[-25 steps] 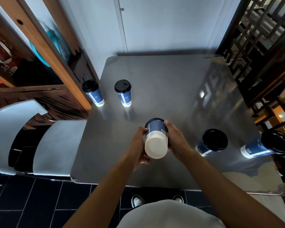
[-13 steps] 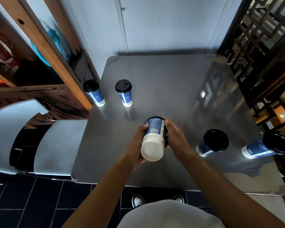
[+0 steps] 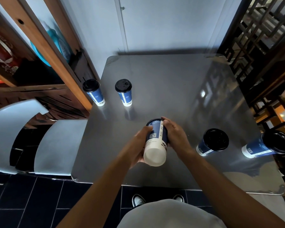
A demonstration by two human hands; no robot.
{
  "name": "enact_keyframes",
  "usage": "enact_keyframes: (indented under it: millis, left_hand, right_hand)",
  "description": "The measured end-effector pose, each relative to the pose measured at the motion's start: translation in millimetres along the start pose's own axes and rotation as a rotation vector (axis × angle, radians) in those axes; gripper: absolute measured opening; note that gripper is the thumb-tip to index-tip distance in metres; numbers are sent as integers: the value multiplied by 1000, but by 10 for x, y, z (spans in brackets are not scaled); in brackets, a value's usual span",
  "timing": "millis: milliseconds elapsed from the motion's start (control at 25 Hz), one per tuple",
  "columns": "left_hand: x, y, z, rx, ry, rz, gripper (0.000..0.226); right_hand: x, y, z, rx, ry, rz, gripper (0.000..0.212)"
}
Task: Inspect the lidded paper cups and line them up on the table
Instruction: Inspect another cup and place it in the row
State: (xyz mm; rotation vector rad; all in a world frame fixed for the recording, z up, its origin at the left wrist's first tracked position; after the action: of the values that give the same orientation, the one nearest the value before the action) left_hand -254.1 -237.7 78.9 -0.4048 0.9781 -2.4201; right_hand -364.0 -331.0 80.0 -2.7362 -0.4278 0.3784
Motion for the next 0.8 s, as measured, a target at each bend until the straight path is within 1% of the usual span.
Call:
enact_keyframes:
  millis: [80, 120, 280, 360, 440, 560, 640, 800]
  left_hand:
    - [33, -1, 8, 46, -61, 25, 60]
    - [61, -18, 11, 38, -109, 17, 58]
    - [106, -71, -4, -11, -222, 37, 58]
    - [96, -68, -17, -6, -220, 45, 68]
    - [89, -71, -31, -7, -205, 31, 77]
    - [39, -29, -67, -37, -192, 36, 70]
    - [30, -30, -71, -52, -189, 14, 74]
    - [8, -7, -77, -44, -250, -20, 79]
  right_hand:
    - [0, -30, -48, 32, 30, 4, 31]
    - [2, -36, -53, 59, 44, -2, 31]
    - [12, -68, 18, 123, 74, -62, 44]
    - [21, -100, 21, 136, 105, -66, 45]
    - [42, -111, 9, 149, 137, -67, 42]
    - [82, -120, -14, 179, 176, -72, 31]
    - [104, -117, -18, 189, 186, -68, 28]
    - [129, -140, -73, 115, 175, -68, 26]
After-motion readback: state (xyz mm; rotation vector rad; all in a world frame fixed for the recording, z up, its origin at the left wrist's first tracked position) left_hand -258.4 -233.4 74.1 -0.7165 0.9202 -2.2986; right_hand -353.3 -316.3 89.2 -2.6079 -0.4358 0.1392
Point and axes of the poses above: each hand's wrist, its own y-axis towards the middle knuckle, its own x-axis out of the palm, z = x × y, the point moved 4 cm from there along y, towards the middle knuckle, and after that the axes turned 8 degrees about z, right-handed, at the moved point
